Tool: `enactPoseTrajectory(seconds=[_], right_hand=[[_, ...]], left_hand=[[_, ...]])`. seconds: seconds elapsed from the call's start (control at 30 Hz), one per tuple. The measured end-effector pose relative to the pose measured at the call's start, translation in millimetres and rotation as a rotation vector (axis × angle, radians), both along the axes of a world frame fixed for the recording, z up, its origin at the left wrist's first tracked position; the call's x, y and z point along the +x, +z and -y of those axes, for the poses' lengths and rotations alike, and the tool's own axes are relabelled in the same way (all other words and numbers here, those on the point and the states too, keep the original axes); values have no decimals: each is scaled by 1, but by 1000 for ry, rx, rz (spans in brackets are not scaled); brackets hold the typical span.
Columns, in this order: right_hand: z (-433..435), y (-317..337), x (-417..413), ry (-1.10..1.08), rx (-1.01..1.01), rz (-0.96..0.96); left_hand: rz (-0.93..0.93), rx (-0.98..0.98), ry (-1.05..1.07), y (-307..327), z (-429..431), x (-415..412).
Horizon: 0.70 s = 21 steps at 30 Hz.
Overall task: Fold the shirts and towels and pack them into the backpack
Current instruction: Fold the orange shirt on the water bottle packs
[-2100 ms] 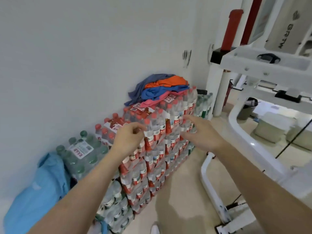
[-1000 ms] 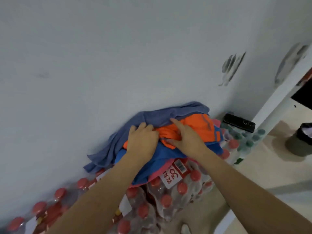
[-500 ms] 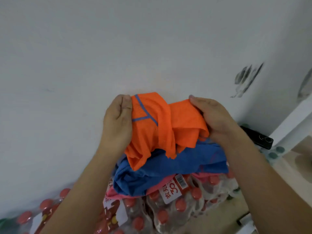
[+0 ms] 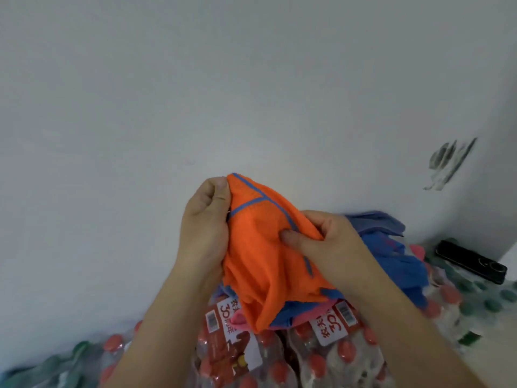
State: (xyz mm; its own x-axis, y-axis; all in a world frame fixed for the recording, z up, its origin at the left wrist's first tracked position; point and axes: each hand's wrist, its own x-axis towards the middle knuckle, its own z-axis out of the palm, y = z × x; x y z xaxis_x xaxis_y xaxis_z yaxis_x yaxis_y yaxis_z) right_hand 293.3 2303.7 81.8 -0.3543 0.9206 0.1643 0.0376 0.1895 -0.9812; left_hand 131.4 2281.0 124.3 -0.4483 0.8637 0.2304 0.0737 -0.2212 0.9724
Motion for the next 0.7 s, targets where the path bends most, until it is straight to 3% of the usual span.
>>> enactPoseTrajectory(seconds=[0.2, 0.37, 0.47, 0.5, 0.57, 0.63, 0.7], right_hand=[[53, 44, -40, 136, -46, -263], [112, 84, -92, 33, 252, -128], [149, 111, -121, 176, 347, -78], [161, 118, -132, 256, 361, -33], [185, 128, -156, 372, 398, 92], [204, 133, -177, 403, 440, 209], [209, 136, -186, 355, 437, 257]], left_hand=[[-148, 65, 159, 16, 86, -64], [-448, 43, 180, 24, 184, -135], [-805, -62, 293, 36, 238, -171], [-823, 2, 326, 43, 250, -174], [-633, 115, 65, 58, 262, -167], [-470, 63, -275, 66, 261, -158], [-418, -22, -345, 69, 262, -160]])
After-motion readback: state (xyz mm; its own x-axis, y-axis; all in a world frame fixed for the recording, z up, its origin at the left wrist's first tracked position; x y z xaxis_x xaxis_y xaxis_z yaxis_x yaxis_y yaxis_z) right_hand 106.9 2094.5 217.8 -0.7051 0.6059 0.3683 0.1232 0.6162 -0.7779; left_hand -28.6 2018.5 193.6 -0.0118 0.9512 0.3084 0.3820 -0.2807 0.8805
